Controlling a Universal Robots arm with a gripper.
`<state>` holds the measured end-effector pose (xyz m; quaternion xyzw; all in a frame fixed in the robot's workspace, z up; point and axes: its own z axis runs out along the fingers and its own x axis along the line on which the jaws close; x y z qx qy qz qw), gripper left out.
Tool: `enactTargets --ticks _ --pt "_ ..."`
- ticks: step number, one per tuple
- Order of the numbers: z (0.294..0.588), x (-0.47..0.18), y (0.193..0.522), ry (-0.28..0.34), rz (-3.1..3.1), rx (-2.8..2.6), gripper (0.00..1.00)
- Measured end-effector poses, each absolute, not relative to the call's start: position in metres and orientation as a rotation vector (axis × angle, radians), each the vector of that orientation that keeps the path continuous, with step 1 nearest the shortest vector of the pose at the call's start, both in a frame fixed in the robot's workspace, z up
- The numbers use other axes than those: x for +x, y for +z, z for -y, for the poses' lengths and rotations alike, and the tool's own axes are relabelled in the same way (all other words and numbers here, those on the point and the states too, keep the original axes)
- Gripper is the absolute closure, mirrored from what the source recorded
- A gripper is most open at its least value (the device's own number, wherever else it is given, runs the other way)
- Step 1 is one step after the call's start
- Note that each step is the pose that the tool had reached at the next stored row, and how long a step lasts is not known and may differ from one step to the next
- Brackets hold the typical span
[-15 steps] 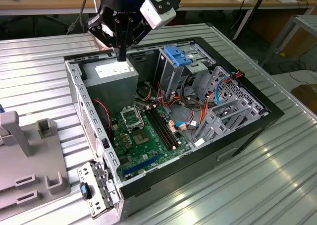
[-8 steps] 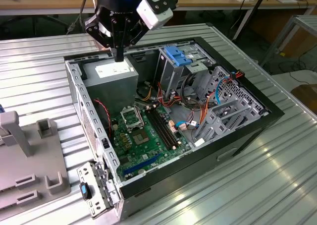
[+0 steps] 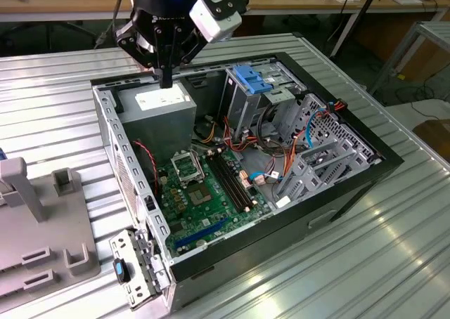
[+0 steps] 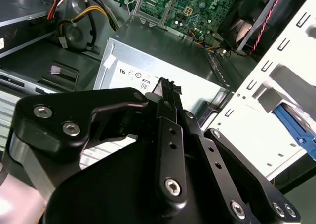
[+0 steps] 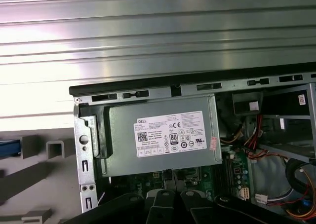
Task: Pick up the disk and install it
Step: 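Reach for the disk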
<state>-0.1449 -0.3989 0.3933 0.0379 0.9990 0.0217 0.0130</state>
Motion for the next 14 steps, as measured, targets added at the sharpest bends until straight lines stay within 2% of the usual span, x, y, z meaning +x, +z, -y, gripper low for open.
enactTargets --ticks 14 --pt "0.399 -0.16 0.393 0.068 -3.113 0.118 0.89"
